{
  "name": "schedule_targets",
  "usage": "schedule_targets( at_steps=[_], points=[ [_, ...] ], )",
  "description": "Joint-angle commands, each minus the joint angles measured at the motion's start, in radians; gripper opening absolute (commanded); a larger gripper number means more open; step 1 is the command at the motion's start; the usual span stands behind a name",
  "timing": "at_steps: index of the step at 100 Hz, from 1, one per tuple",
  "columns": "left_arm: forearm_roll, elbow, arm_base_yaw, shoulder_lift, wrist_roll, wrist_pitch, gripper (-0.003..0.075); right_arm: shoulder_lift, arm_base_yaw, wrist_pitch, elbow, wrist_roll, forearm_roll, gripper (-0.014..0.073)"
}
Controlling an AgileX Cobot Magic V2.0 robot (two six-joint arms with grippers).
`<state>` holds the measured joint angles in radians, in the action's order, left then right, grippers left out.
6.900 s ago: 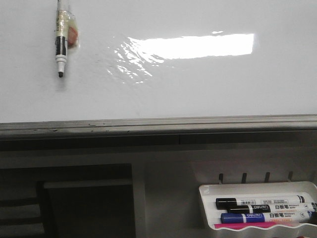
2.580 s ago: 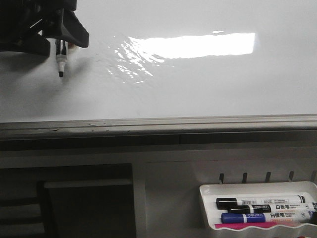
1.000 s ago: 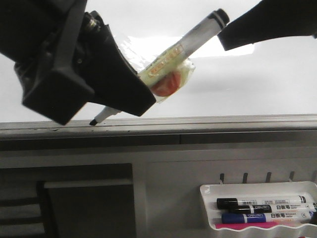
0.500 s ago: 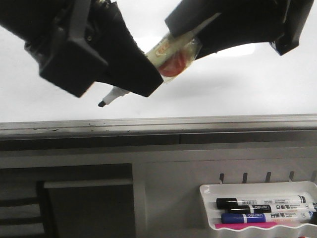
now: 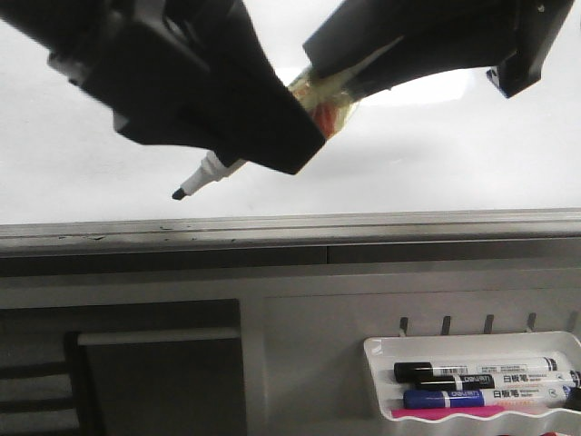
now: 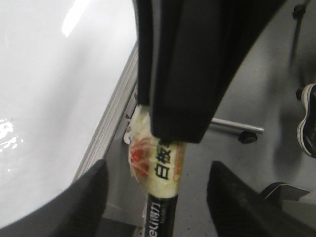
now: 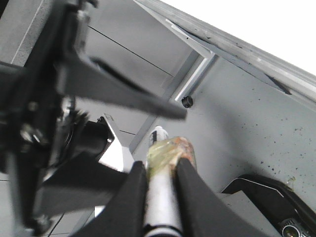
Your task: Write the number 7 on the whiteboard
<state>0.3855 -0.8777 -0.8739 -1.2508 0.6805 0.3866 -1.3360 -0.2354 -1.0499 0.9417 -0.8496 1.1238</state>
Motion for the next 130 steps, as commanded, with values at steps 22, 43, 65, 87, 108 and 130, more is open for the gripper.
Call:
schedule_targets(
  at_steps=[22,43,65,87,108,130],
  points=[
    [0.191,-0.034,0.228,0.197,-0.015,-0.062,0.0511,0.186,0.0,0.228,-0.028,-0.016,0.006,-0.006],
    [0.43,0.043,0.526,0.319,-0.015,-0.066,0.0511,0.344,0.0,0.433,-0.13,-0.062,0.001,-0.006],
    [0.586,0.18,0.722,0.415,-0.015,-0.118,0.0511,0.402,0.0,0.565,-0.155,-0.127,0.034,-0.006],
    [0.617,0.235,0.752,0.467,-0.015,-0.172,0.0511,0.347,-0.007,0.627,-0.155,-0.306,0.236,-0.006],
    [0.617,0.235,0.752,0.468,-0.015,-0.172,0.0511,0.236,-0.061,0.638,-0.136,-0.573,0.508,-0.006],
    [0.617,0.235,0.752,0.468,-0.015,-0.172,0.0511,0.122,-0.101,0.682,-0.068,-0.679,0.596,-0.006]
  ],
)
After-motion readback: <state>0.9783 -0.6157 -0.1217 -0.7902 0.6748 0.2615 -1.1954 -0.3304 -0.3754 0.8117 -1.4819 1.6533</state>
